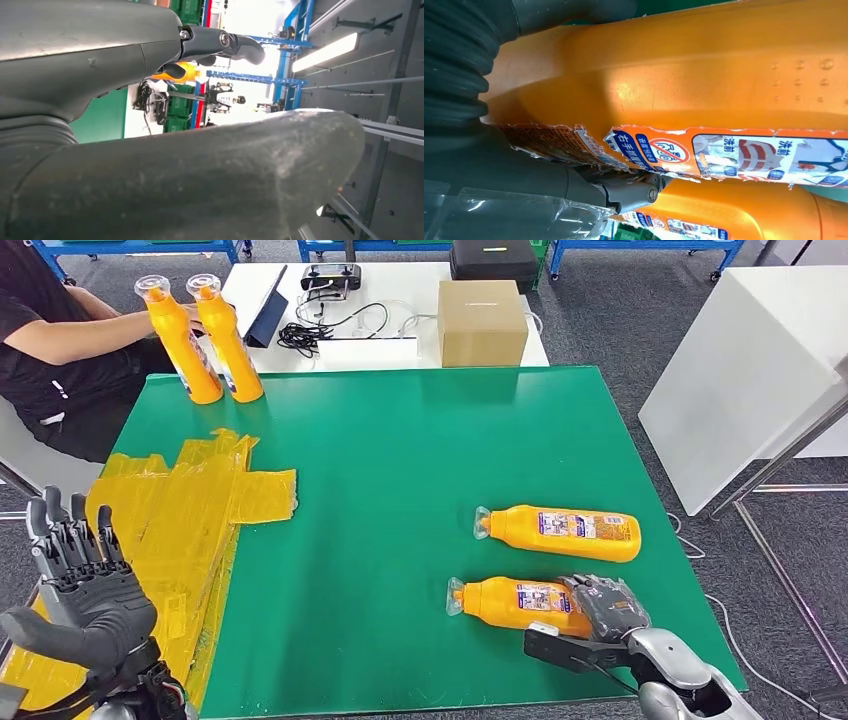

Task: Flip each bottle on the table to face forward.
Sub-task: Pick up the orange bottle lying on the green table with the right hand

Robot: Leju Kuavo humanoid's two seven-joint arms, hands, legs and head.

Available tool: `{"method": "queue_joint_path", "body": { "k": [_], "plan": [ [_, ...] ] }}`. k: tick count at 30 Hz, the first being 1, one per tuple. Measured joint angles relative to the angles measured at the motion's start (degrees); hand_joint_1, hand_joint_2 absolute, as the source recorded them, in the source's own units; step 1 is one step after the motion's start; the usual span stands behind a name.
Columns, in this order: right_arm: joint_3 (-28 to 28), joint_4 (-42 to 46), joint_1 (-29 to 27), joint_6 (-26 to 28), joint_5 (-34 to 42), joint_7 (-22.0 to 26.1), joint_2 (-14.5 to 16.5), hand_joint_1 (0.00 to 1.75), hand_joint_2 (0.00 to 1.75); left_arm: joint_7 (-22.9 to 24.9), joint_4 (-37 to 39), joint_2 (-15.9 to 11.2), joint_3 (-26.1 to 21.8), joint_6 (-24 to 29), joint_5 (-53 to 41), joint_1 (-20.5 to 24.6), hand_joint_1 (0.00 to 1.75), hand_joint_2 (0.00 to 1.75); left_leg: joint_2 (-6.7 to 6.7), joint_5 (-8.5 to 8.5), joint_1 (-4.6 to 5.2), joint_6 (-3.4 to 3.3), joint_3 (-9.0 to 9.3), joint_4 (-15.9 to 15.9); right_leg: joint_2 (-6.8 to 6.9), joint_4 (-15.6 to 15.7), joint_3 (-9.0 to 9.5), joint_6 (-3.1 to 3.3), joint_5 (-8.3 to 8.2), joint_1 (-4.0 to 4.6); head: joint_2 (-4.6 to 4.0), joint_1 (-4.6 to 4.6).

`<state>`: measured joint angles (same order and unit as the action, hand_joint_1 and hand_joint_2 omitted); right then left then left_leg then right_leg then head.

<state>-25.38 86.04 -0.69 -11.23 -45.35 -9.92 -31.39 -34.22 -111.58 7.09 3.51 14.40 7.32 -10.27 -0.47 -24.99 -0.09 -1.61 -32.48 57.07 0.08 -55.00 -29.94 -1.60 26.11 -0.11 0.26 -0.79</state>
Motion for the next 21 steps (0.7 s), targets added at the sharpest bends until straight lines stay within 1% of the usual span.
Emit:
{"method": "queue_joint_path", "body": {
  "k": [8,13,21],
  "plan": [
    [-1.1,0.2,0.6,-0.3,1.9,-1.4,-0.2,1.75,1.75,1.0,0.3,-0.4,0.1,0.0,0.7,1.4,0.00,0.00,0.01,0.00,-0.01,0.00,0.05,0.0,-0.01,0.0,0.07,0.00,0.00,0.01,0.00,0.01],
    [-1.1,0.2,1.2,0.0,2.2,-2.0,0.9,1.75,1.75,2.2,0.4,-0.8,1.0,-0.2,1.0,2.0,0.00,0.00,0.19,0.02,-0.01,0.00,0.07,0.0,-0.08,0.0,0.58,0.00,-0.05,0.02,0.00,0.00],
    [-1.1,0.2,1.4,0.0,2.2,-2.3,1.7,1.75,1.75,2.3,0.5,-1.0,1.4,-0.2,1.1,2.5,0.00,0.00,0.25,0.03,-0.02,-0.01,0.19,0.0,-0.11,0.0,0.67,0.00,-0.06,0.02,0.00,0.00]
  ]
}}
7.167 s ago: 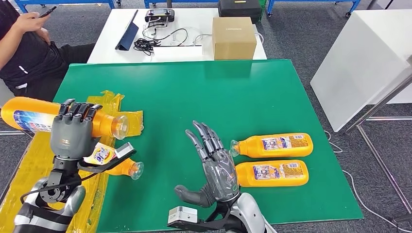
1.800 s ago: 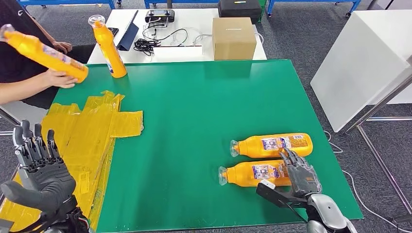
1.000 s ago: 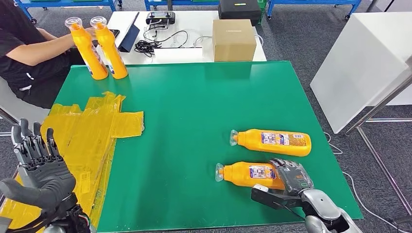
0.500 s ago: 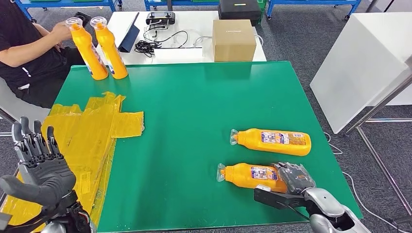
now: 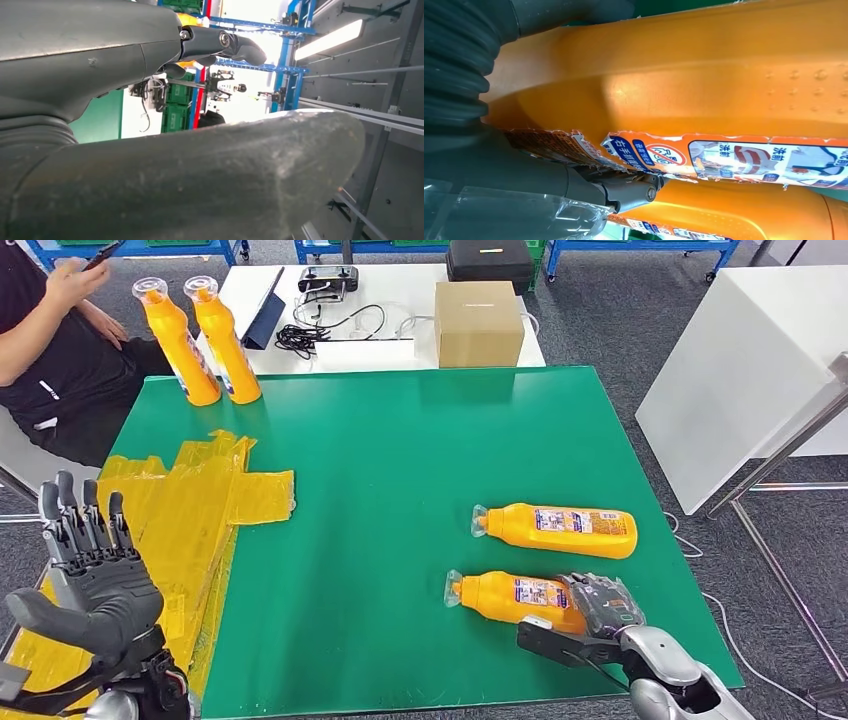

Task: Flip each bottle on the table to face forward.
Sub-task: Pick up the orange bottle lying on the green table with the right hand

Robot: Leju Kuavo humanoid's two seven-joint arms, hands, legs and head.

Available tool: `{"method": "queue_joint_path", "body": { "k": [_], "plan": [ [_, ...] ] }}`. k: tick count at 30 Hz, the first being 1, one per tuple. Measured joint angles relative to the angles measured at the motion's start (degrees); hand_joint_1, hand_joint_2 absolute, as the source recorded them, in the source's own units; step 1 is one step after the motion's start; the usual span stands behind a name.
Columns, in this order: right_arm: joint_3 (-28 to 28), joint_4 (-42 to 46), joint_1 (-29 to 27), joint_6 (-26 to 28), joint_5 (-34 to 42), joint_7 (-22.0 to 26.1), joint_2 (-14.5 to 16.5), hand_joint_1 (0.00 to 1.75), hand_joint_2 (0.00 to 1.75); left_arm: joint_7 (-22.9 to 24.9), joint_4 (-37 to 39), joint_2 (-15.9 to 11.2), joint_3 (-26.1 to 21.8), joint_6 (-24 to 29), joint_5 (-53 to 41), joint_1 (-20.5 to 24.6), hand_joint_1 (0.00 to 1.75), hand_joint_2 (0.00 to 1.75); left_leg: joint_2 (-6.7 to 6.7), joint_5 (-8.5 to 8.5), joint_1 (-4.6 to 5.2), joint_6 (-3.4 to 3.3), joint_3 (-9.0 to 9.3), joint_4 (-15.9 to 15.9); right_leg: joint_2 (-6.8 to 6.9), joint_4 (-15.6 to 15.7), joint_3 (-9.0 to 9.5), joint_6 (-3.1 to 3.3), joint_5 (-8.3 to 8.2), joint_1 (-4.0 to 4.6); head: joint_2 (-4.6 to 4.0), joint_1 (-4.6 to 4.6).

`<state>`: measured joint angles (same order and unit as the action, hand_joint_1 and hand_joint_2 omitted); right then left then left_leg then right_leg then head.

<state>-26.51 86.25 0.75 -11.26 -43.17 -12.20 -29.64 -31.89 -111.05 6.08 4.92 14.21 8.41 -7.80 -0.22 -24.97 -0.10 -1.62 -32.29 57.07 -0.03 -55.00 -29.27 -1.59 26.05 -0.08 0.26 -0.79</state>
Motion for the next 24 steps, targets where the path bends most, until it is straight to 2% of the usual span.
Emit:
{"method": "queue_joint_path", "body": {
  "k": [8,11,15,20,24],
  "plan": [
    [0.0,0.0,0.0,0.1,0.0,-0.1,0.2,1.75,1.75,0.1,0.0,-0.1,0.1,0.0,0.0,0.0,0.00,0.00,0.00,0.00,0.00,0.00,0.01,0.0,-0.02,0.0,0.01,0.00,0.00,0.00,0.00,0.00],
    [0.4,0.1,-0.5,2.5,1.4,0.8,0.4,1.75,1.75,1.5,0.1,-0.1,0.1,-1.0,1.0,-0.2,0.00,0.00,-0.01,0.00,0.00,0.00,-0.01,0.0,-0.01,0.0,0.02,0.00,0.00,0.00,0.00,-0.01],
    [3.3,2.5,-2.9,10.7,6.6,6.9,3.5,1.75,1.75,4.9,1.2,0.4,0.0,-6.2,7.0,-2.8,0.00,1.75,-0.02,0.01,0.00,0.00,-0.20,0.0,-0.01,0.0,-0.09,0.00,0.00,0.00,0.00,0.01],
    [5.5,9.0,-2.6,16.3,12.8,13.4,10.3,1.75,1.75,8.0,3.7,2.1,0.4,-11.9,14.3,-5.9,0.00,1.75,-0.03,0.02,-0.02,0.01,-0.35,0.0,-0.02,0.0,-0.27,0.00,0.01,0.02,0.00,0.01],
    [4.6,10.1,1.4,15.1,18.5,15.3,14.9,1.75,1.75,8.6,5.2,2.5,2.6,-14.2,15.1,-7.0,0.00,1.75,-0.03,0.03,-0.03,0.01,-0.49,0.0,-0.02,0.0,-0.36,0.01,0.01,0.02,0.00,0.01]
  ]
}}
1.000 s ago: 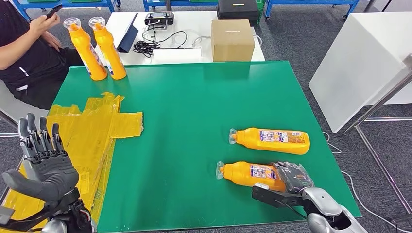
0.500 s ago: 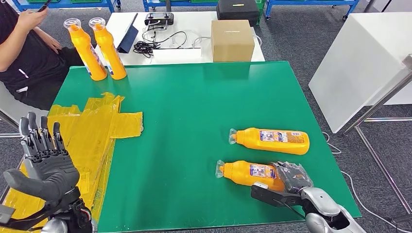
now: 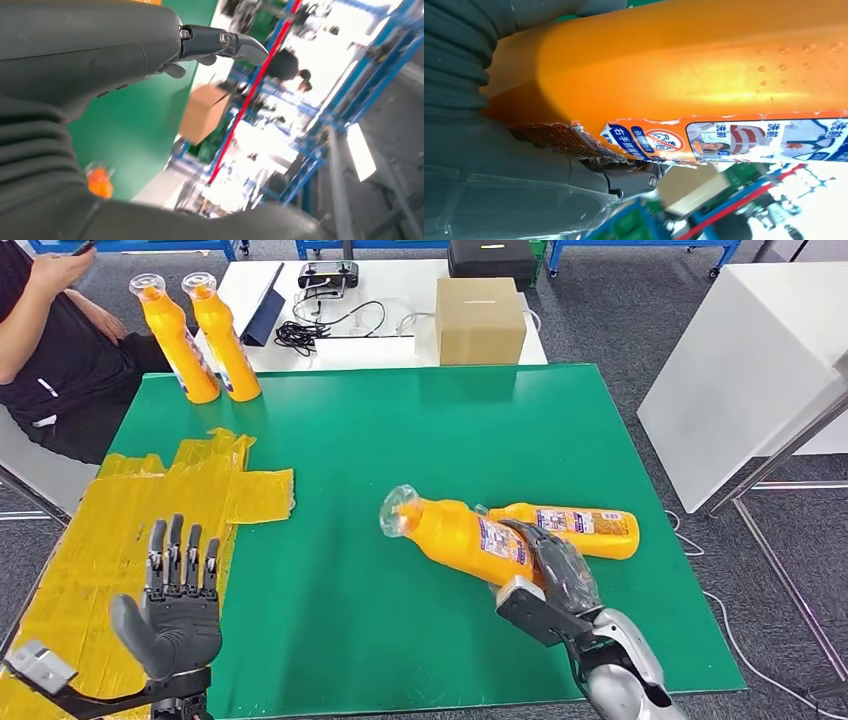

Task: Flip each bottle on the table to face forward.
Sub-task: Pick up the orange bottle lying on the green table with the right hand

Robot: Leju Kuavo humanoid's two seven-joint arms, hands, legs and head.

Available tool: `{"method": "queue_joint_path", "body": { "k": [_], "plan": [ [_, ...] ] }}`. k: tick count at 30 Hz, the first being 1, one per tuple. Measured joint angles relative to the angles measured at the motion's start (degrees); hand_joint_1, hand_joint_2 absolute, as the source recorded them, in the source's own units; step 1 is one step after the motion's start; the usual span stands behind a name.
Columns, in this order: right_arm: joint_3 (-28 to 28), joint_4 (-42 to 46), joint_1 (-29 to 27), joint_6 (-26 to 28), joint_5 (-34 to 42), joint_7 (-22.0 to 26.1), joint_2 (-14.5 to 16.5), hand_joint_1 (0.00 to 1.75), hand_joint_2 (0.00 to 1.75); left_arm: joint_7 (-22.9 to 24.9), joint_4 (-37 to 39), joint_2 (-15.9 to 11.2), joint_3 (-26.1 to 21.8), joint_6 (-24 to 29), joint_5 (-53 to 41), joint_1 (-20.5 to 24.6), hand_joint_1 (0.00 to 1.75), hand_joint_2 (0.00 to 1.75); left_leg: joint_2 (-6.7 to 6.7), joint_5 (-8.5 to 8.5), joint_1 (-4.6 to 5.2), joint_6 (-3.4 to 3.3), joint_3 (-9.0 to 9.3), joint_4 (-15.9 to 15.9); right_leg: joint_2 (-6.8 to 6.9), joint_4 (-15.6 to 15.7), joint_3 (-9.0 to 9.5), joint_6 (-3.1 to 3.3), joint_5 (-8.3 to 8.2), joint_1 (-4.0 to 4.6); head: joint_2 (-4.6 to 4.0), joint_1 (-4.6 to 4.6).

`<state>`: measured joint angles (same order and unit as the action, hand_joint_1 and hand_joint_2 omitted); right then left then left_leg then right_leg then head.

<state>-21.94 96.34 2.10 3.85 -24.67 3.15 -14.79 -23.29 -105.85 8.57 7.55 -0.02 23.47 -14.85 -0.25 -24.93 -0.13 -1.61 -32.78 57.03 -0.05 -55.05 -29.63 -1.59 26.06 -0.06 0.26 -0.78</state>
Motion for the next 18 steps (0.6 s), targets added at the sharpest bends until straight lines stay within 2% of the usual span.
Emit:
{"method": "queue_joint_path", "body": {
  "k": [6,18],
  "plan": [
    [-4.1,-3.7,7.6,0.9,3.0,0.4,5.4,1.75,1.75,-1.0,1.8,-0.2,4.6,1.4,-2.6,0.5,0.00,1.75,-0.18,0.08,0.01,-0.02,-0.03,0.0,0.10,0.0,-0.04,0.00,-0.01,-0.02,0.00,0.00],
    [-9.3,-9.6,14.1,0.5,3.5,-1.0,10.1,1.75,1.75,-0.8,3.7,-1.0,6.8,0.4,0.3,1.9,0.00,1.75,-0.18,0.10,0.00,0.01,-0.20,0.0,0.11,0.0,-0.19,0.00,-0.01,0.00,0.00,0.00]
  ]
}}
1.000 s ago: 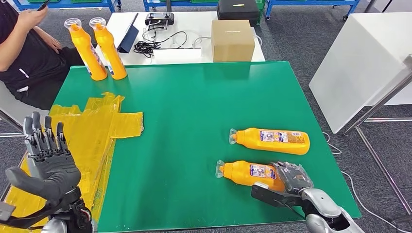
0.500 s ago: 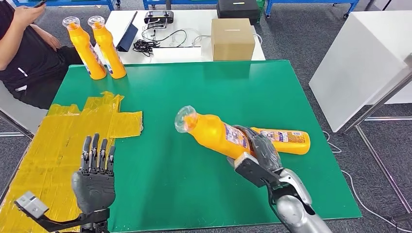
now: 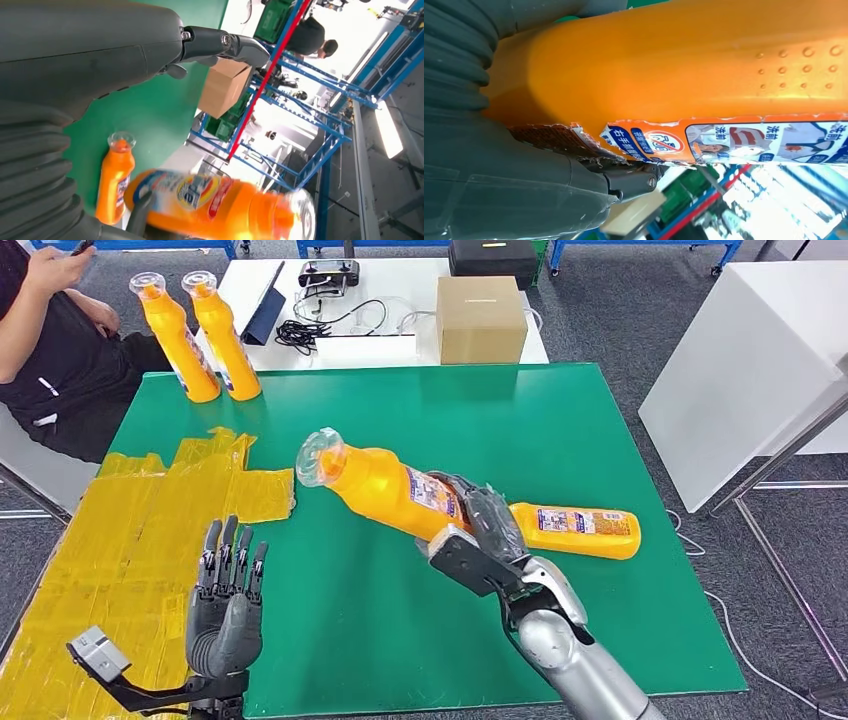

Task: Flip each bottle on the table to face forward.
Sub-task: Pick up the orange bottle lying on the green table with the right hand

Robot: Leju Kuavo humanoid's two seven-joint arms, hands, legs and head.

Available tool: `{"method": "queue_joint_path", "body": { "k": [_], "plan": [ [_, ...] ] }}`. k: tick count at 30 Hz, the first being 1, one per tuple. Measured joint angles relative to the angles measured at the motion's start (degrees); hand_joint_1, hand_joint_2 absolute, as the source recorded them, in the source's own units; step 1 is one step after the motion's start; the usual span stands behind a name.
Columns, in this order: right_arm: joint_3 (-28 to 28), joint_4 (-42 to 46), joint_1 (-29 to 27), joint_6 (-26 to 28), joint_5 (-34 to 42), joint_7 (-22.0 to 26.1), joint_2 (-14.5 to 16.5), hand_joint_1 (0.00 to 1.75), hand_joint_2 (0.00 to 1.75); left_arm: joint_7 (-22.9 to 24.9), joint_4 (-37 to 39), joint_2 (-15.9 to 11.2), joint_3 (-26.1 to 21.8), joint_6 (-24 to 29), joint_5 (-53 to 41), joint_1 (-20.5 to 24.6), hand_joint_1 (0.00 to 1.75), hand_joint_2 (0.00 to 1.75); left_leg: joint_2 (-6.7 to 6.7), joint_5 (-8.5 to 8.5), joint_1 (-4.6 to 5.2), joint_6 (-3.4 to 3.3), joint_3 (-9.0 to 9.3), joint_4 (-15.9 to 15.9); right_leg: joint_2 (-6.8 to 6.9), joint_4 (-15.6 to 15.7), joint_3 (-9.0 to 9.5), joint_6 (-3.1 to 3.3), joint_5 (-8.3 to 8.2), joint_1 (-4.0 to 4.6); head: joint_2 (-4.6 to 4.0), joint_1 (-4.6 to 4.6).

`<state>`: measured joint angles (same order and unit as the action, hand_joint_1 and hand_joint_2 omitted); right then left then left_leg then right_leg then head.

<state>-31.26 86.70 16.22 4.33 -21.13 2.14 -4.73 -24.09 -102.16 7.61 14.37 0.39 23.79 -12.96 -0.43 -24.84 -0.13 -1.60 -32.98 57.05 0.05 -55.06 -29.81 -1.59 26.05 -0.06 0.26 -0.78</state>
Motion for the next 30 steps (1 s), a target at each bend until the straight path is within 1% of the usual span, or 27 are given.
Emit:
{"method": "queue_joint_path", "body": {
  "k": [5,14,17,24,30],
  "plan": [
    [-2.3,-4.0,2.5,-0.4,0.0,-0.6,2.2,1.75,1.75,0.4,0.5,0.0,0.0,-0.3,0.7,0.6,0.00,1.75,-0.06,0.03,-0.02,0.04,-0.01,0.0,0.02,0.0,0.00,0.00,0.00,0.00,0.00,-0.01],
    [-3.4,-6.7,3.7,-0.5,0.0,-0.7,3.4,1.75,1.75,0.5,0.8,0.0,-0.1,-0.4,0.8,1.0,0.00,1.75,-0.06,0.03,0.03,0.04,-0.09,0.0,0.02,0.0,-0.05,0.00,0.00,-0.02,0.00,-0.01],
    [-4.6,-8.3,4.7,-1.3,-0.1,-1.1,4.4,1.75,1.75,0.7,1.0,0.0,-0.3,-0.7,1.5,1.3,0.00,1.75,-0.04,0.03,0.02,0.04,-0.09,0.0,0.01,0.0,-0.05,0.00,0.00,-0.01,0.00,-0.01],
    [-10.2,-12.5,6.7,-2.2,-1.3,-1.9,7.8,1.75,1.75,1.6,1.6,0.1,-2.6,-1.9,3.6,1.9,0.00,1.75,-0.05,0.04,-0.08,0.06,-0.08,0.0,0.02,0.0,-0.07,0.01,0.00,0.02,0.00,-0.01],
    [-16.5,-13.7,6.4,-3.5,-3.5,-1.6,9.3,1.75,1.75,1.5,1.7,0.3,-4.7,-2.3,4.3,1.9,0.00,1.75,-0.05,0.03,-0.06,0.06,-0.15,0.0,0.02,0.0,-0.14,0.01,0.01,0.02,0.00,-0.02]
  ]
}}
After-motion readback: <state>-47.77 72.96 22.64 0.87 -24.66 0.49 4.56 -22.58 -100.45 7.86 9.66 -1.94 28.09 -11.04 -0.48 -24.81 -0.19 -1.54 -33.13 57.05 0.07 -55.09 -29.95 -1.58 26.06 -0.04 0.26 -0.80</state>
